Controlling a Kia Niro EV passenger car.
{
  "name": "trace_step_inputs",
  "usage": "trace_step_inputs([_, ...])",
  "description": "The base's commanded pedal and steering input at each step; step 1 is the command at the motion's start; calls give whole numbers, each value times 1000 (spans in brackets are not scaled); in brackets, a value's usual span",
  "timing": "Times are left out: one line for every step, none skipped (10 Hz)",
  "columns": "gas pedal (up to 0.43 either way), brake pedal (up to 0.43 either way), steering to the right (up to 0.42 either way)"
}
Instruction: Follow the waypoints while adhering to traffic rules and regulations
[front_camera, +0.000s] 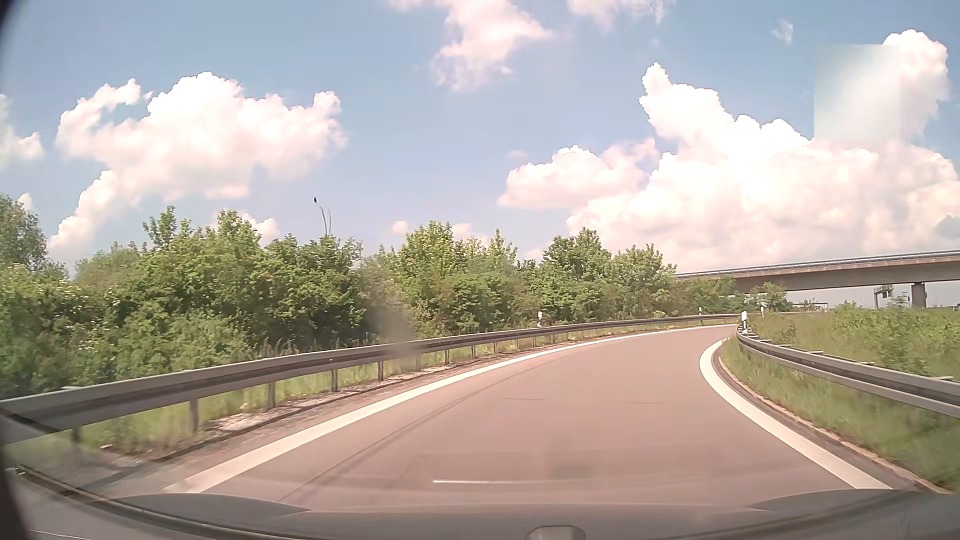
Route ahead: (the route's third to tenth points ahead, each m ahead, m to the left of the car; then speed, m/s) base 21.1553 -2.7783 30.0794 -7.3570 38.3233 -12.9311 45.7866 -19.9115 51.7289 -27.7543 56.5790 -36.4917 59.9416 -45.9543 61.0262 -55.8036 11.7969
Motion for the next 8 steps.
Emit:
trace_step_inputs([87,0,85])
trace_step_inputs([87,0,85])
trace_step_inputs([87,0,85])
trace_step_inputs([87,0,85])
trace_step_inputs([87,0,85])
trace_step_inputs([87,0,85])
trace_step_inputs([87,0,85])
trace_step_inputs([87,0,82])
